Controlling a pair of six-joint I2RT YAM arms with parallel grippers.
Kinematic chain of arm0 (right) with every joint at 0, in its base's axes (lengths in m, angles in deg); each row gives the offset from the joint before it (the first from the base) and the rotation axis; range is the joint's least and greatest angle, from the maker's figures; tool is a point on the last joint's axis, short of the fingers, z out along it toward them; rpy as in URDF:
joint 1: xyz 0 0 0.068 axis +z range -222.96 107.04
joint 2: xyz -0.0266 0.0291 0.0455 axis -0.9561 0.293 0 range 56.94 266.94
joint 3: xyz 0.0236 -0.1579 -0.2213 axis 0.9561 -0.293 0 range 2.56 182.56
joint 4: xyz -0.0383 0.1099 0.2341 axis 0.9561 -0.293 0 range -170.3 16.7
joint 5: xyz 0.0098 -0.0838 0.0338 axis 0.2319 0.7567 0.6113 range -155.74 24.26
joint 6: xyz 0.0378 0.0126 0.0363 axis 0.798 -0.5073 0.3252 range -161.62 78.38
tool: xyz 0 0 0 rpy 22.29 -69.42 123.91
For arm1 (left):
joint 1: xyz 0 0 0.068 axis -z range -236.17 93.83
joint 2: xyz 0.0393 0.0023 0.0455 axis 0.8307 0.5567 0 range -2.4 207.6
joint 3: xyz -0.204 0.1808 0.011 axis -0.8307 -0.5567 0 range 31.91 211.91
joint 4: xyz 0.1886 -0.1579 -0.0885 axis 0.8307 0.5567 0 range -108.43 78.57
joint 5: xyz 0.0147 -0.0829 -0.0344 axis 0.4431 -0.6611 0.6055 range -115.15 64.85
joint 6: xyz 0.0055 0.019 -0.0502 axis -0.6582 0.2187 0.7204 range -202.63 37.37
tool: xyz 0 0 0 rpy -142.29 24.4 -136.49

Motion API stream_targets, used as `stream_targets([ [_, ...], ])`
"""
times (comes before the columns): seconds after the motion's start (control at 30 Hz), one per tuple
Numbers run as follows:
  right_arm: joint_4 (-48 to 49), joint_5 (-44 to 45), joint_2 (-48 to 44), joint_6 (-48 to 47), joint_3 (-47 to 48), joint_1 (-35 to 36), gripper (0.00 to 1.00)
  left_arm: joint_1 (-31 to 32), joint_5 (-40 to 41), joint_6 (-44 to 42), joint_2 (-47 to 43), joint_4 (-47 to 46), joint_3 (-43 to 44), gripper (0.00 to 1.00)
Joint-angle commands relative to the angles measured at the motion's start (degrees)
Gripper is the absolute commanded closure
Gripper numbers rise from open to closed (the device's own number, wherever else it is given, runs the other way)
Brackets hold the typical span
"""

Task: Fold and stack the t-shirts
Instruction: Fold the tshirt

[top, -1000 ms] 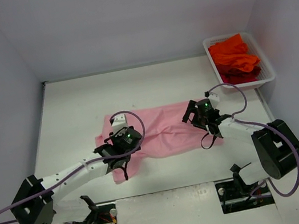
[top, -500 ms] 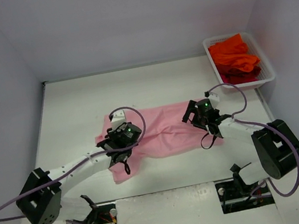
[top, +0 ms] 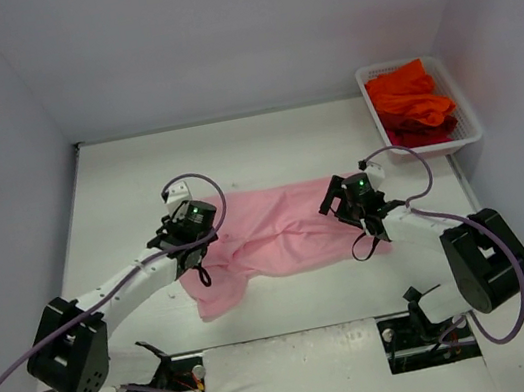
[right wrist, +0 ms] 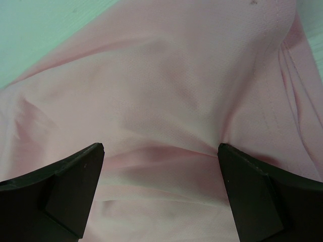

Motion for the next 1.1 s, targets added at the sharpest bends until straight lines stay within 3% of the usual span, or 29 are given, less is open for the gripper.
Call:
stream_targets([
  [0.0, 0.2, 1.2, -0.4, 0.1, 0.5, 0.5, 0.07, -0.2, -1.2, -1.6, -0.3, -3.1, 0.4, 0.54],
  [0.7, 0.3, 1.5, 0.3, 0.1, 0.6, 0.5, 0.07, 0.1, -3.8, 1.0, 3.9, -6.9, -2.9, 0.59],
  [0.83, 0.2, 1.3, 0.2, 0.2, 0.6, 0.5, 0.07, 0.1, -4.2, 0.5, 4.5, -7.6, -2.9, 0.71],
  [0.93, 0.2, 1.4, 0.2, 0.1, 0.5, 0.6, 0.07, 0.1, -4.5, 0.3, 4.2, -8.1, -3.2, 1.00],
  [1.07, 0.2, 1.2, 0.2, 0.2, 0.5, 0.6, 0.07, 0.2, -4.7, -0.2, 3.7, -7.5, -3.1, 1.00],
])
